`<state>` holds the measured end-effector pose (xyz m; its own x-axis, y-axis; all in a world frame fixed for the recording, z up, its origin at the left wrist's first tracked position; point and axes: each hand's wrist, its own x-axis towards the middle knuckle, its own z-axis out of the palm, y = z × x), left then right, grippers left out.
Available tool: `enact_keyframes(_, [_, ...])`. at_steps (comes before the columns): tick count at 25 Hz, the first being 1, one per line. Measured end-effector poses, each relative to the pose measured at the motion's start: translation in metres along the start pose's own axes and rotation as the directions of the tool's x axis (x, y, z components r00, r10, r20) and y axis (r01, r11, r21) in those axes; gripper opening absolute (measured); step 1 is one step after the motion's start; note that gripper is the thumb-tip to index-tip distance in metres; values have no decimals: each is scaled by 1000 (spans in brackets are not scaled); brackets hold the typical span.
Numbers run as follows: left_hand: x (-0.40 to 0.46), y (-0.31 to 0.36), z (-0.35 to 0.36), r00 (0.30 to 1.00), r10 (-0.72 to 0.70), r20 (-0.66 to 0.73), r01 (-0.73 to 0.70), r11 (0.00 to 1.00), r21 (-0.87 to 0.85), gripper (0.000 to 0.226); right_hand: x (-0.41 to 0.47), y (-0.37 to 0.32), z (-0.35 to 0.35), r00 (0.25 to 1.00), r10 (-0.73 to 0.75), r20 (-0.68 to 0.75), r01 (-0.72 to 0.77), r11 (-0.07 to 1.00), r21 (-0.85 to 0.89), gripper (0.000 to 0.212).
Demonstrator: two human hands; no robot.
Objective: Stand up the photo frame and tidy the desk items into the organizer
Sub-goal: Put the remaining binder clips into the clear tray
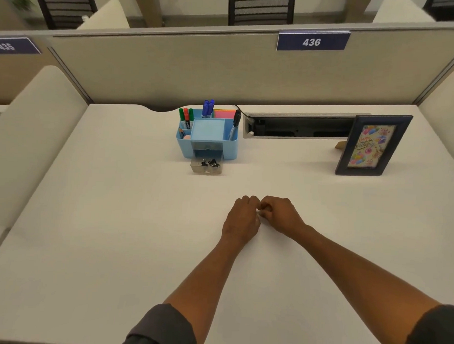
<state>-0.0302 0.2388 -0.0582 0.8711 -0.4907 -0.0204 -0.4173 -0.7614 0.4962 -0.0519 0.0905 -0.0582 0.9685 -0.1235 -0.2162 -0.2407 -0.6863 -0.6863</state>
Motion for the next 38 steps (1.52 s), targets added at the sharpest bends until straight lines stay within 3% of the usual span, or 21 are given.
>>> enact_keyframes(4, [8, -24, -24, 990, 25, -140, -23, 1000, 17, 29, 23, -36, 9, 999, 3, -49, 1, 997, 81, 17])
enact_keyframes(7, [19, -45, -46, 975, -13, -222, 23, 999, 43, 45, 49, -61, 11, 992, 43, -119, -25, 989, 148, 11])
enact_keyframes(11, [33, -86, -70, 981, -155, -115, 174, 970, 172, 73, 88, -89, 11, 975, 59, -214, -34, 992, 118, 4])
enact_keyframes(15, [42, -117, -78, 990, -136, 30, 118, 931, 345, 86, 119, -109, 19, 970, 36, -240, -29, 999, 36, 3])
enact_keyframes(22, [48, -130, -75, 990, -122, 73, 100, 963, 252, 82, 146, -128, 35, 963, 66, -260, -85, 995, -60, 4])
enact_keyframes(28, [49, -131, -72, 992, -116, 51, 101, 969, 226, 79, 152, -129, 41, 970, 96, -223, -108, 993, -39, 2])
enact_keyframes(34, [49, -129, -73, 991, -121, 51, 107, 970, 218, 81, 146, -125, 33, 955, 52, -291, -47, 999, 22, 12])
enact_keyframes(38, [48, -128, -71, 992, -124, 37, 111, 962, 249, 80, 138, -128, 23, 930, -62, -361, 37, 996, -76, 17])
